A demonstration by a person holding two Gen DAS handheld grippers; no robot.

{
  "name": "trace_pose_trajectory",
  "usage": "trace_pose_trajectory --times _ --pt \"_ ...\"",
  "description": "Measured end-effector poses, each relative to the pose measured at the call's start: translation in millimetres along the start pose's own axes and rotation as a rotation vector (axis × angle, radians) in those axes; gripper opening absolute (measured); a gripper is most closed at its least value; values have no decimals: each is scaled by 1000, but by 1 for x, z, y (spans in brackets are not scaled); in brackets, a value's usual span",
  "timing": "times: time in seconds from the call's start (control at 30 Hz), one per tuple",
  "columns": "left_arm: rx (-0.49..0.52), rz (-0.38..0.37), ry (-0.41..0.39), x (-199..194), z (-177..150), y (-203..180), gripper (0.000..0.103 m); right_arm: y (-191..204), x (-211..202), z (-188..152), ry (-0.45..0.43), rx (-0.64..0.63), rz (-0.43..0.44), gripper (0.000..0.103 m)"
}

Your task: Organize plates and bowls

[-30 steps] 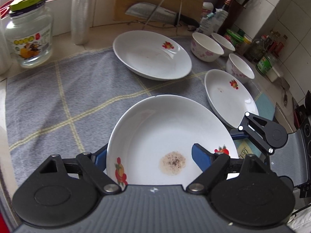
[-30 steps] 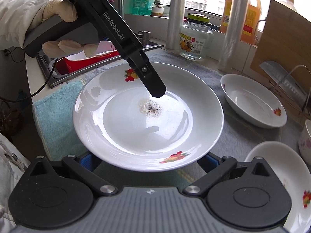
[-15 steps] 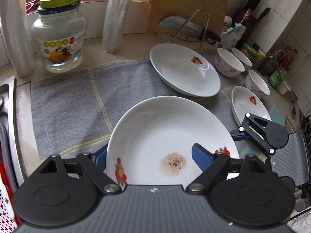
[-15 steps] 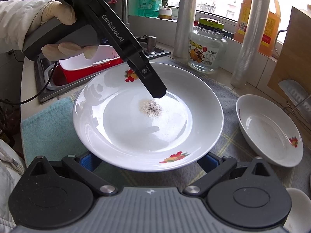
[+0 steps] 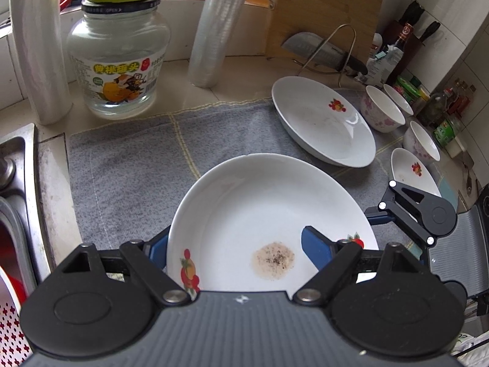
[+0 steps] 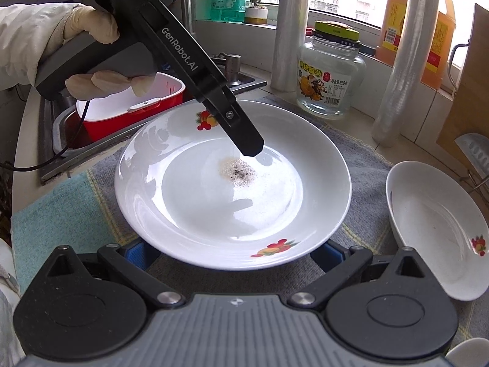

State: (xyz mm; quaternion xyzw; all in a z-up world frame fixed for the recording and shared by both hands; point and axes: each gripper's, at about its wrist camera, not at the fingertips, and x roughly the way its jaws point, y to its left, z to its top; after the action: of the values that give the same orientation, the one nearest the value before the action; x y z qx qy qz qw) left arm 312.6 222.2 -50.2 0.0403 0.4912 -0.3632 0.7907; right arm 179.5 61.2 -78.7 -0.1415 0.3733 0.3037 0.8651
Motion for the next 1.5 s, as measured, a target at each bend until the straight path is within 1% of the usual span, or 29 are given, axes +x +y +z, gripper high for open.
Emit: trace_pose_trajectory --times 0.47,1.23,1.4,1.5 --pt "-15 15 1 11 7 21 85 -2 15 7 18 16 -2 103" --pt "-34 26 13 11 0 26 85 -2 21 16 41 21 18 103" --pt "-40 33 16 12 -4 27 85 2 25 16 48 2 1 103" --pt "-38 33 16 11 -5 26 86 2 25 17 47 16 12 103"
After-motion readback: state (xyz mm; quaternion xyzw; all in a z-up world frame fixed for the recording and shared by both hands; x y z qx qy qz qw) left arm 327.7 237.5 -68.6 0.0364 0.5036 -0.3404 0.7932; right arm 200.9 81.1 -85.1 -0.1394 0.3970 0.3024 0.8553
